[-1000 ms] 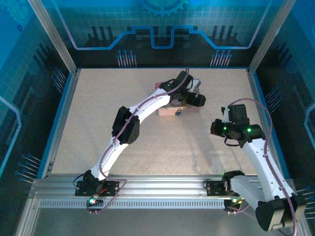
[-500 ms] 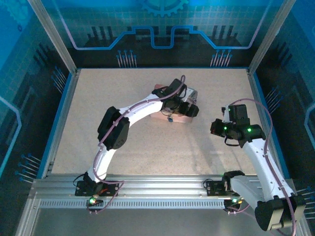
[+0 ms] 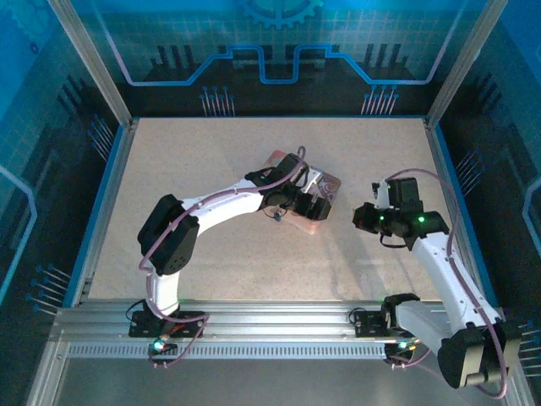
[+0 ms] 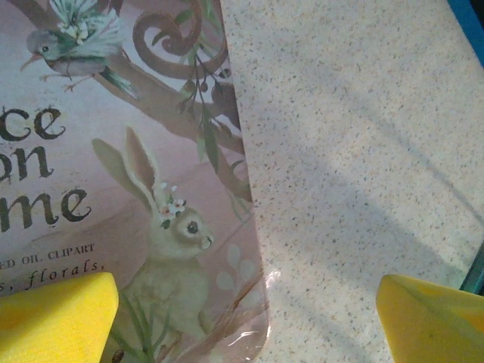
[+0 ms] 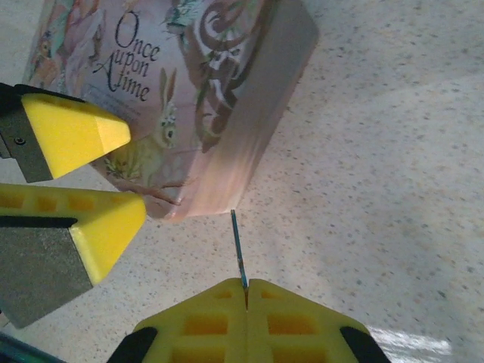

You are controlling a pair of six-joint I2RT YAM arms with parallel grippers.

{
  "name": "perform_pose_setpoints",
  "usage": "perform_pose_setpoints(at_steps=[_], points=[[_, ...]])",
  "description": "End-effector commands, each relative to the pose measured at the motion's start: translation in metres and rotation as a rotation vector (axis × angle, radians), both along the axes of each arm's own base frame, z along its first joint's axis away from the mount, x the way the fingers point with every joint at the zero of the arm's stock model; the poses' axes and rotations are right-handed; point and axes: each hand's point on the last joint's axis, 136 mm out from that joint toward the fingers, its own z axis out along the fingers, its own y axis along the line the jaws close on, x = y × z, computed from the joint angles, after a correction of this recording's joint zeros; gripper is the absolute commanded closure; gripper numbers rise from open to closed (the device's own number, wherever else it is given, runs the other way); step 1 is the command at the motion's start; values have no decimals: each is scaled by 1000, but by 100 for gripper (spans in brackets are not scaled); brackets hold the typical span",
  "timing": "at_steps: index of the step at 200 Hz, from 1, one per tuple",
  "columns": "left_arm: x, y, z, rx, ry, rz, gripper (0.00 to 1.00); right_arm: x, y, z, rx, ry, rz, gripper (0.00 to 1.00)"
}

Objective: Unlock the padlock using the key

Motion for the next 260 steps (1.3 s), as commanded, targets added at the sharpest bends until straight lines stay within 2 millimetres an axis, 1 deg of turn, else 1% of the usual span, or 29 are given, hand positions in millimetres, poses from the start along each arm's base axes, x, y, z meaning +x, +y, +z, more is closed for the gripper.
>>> perform_pose_setpoints(at_steps=[1,15,26,38,58,71,80,81,84,100,108,123,139,158,186,212,236,260], points=[[3,-6,51,-93,-72,3,9,8,22,4,58,-38,60,100],[5,1,72,-127,-105,20,9,13,30,6,73,-52,80,100],[7,13,87,-155,-134,47,8,17,39,8,93,-66,98,100],[10,32,98,-179,-157,85,8,21,50,10,109,-73,124,100],[9,69,108,-203,-182,148,8,27,68,11,90,-77,171,100],[6,95,108,-209,-196,188,7,34,80,11,90,-77,197,100],[4,113,103,-209,-194,214,7,36,86,3,89,-56,207,100],[3,115,102,-209,-193,216,7,39,88,8,92,-70,207,100],[2,120,100,-208,-193,225,6,42,91,12,97,-78,212,100],[-4,148,89,-205,-191,272,6,53,104,12,107,-77,227,100],[-8,159,83,-203,-191,291,5,58,110,12,111,-81,238,100],[-16,174,71,-188,-190,311,5,66,121,13,114,-87,252,100],[-24,178,59,-194,-206,300,4,74,129,9,120,-83,262,100],[-32,174,48,-241,-226,265,3,81,136,0,124,-64,271,100],[-36,168,35,-308,-280,228,3,86,140,-14,122,-35,270,100],[-33,164,20,-296,-259,210,3,86,139,-27,113,1,258,100],[-29,157,5,-281,-213,184,9,84,135,-37,90,26,248,100],[-23,149,-8,-297,-219,152,13,82,132,-42,70,38,246,100]])
